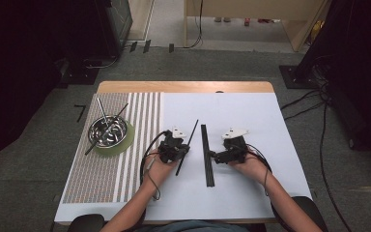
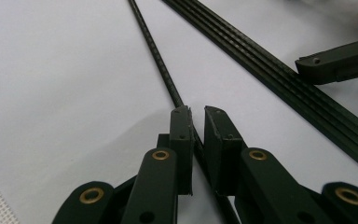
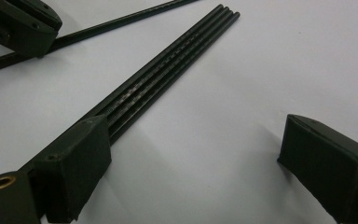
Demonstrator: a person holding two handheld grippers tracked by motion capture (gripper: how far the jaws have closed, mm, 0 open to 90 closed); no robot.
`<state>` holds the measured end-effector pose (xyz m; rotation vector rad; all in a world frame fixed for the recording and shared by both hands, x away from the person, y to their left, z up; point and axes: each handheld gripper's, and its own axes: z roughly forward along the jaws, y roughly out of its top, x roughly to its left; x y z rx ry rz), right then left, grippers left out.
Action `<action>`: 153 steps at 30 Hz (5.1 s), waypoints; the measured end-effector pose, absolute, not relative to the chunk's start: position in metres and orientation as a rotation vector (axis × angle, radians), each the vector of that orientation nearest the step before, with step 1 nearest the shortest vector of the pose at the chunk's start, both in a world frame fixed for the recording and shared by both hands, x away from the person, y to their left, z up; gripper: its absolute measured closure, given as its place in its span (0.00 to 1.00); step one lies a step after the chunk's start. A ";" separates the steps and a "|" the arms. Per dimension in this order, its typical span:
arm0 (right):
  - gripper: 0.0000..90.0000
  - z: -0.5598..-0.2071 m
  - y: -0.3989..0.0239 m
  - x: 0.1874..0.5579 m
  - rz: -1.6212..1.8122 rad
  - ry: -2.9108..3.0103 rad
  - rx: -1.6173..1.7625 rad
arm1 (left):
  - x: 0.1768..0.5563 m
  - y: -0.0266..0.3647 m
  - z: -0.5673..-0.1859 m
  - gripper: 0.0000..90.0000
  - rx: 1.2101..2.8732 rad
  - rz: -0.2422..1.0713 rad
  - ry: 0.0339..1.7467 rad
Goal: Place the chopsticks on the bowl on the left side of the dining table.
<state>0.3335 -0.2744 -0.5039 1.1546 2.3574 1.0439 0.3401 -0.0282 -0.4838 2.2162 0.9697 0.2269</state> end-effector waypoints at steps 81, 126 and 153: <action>0.09 -0.504 -0.274 0.333 1.044 2.358 1.156 | 0.364 0.026 -0.461 0.97 2.171 0.186 1.018; 0.09 -0.504 -0.275 0.334 1.044 2.358 1.153 | 0.358 0.053 -0.428 0.97 2.213 0.191 0.985; 0.09 -0.504 -0.274 0.334 1.045 2.358 1.155 | 0.357 0.075 -0.423 0.97 2.216 0.209 1.017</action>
